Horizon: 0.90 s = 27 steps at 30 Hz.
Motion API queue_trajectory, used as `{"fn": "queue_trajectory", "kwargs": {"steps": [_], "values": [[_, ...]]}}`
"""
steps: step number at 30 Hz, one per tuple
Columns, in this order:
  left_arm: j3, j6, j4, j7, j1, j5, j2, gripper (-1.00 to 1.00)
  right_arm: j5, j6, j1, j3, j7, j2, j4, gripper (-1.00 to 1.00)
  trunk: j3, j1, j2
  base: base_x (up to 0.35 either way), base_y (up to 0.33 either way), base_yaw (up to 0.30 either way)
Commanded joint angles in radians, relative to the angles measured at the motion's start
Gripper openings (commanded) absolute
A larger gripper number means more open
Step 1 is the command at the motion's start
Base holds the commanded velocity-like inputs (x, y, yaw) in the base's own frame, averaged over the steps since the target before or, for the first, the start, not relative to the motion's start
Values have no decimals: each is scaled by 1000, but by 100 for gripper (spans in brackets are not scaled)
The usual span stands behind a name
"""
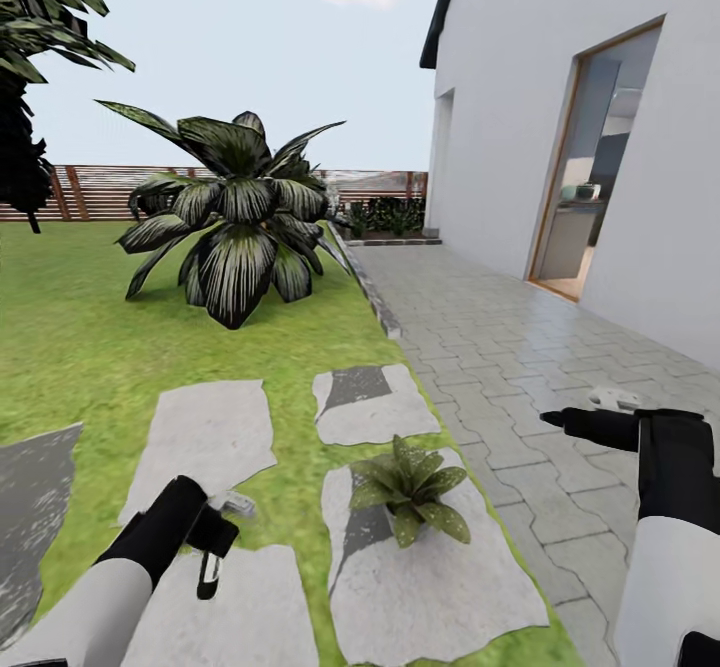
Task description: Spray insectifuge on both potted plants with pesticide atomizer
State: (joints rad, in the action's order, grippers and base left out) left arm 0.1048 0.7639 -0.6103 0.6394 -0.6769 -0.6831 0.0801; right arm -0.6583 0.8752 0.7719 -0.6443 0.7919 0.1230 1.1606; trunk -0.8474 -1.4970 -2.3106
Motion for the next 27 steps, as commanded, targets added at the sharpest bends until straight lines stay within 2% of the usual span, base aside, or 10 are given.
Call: {"fn": "queue_trajectory", "kwargs": {"steps": [1, 3, 8, 15, 21, 25, 27], "values": [[17, -16, -26, 10, 3, -12, -1, -100, -10, 2, 1, -2, 10, 0, 2, 100, -1, 0, 0, -171, 254, 0], [32, -35, -89, 11, 22, -12, 0, -100, -10, 2, 1, -2, 11, 0, 3, 100, -1, 0, 0, -159, 250, 0], [38, -44, -282, 12, 75, -9, -5, -100, -9, 2, 1, -2, 12, 0, 4, 100, -1, 0, 0, -156, 233, 0], [30, -44, -426, 12, 105, -7, -12, -100, -9, 2, 1, -2, 12, 0, 4, 100, -1, 0, 0, -166, 207, 0], [18, -44, -505, 15, 175, -6, -13, -100, -9, 2, 1, -2, 12, 0, 4, 100, -1, 0, 0, -157, 203, 0], [13, -44, -518, 16, 193, -6, -15, -100, -9, 2, 1, -2, 12, 0, 4, 100, -1, 0, 0, -150, 203, 0], [12, -44, -519, 16, 195, -6, -26, -100, -9, 2, 1, -2, 12, 0, 4, 100, -1, 0, 0, -145, 199, 0]]}}
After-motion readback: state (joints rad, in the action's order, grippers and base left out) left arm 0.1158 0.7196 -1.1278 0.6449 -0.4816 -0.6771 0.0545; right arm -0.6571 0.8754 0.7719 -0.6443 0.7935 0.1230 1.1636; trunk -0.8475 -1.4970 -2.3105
